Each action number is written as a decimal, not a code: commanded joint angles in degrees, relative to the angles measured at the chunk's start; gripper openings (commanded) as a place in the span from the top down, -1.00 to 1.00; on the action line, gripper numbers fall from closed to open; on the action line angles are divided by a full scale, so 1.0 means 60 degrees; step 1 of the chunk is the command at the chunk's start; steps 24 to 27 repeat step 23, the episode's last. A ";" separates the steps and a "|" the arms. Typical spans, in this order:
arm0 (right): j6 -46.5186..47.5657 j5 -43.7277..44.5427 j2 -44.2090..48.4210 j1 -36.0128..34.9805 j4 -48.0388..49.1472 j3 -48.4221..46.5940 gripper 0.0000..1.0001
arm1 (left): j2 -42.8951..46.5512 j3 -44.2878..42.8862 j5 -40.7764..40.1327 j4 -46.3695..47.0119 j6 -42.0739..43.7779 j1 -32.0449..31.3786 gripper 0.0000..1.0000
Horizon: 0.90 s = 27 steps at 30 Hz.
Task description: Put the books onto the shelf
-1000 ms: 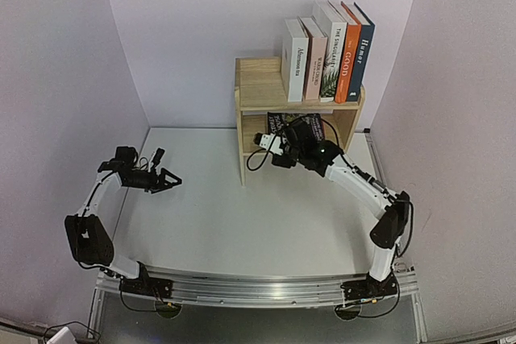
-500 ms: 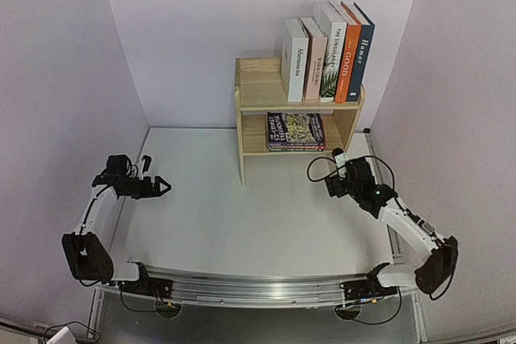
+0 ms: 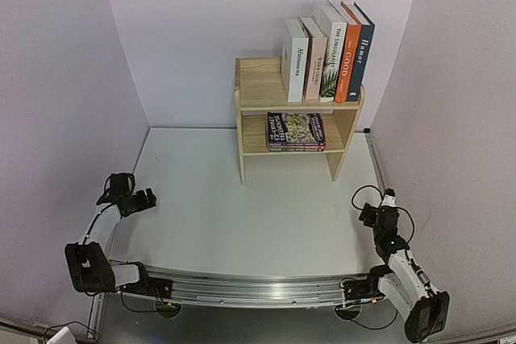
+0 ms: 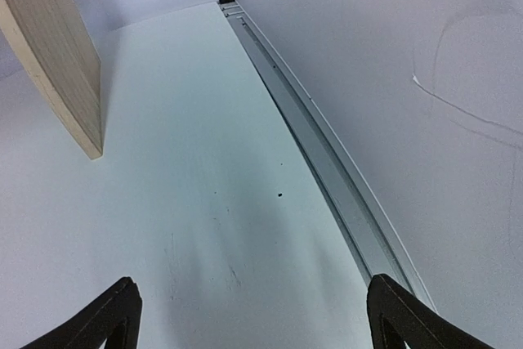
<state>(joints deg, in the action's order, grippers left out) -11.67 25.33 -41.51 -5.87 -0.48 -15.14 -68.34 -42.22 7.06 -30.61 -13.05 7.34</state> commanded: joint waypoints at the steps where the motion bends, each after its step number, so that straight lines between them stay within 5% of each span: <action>1: -0.0529 0.0308 0.0988 0.0026 0.1751 0.0875 -0.86 | 0.0165 0.0032 -0.0544 0.0745 -0.0617 0.0072 -0.99; 27: -0.0045 -0.0581 0.0731 0.0026 0.3337 0.1529 -0.82 | 0.0177 0.0127 -0.0880 0.1152 -0.0214 0.0235 -0.99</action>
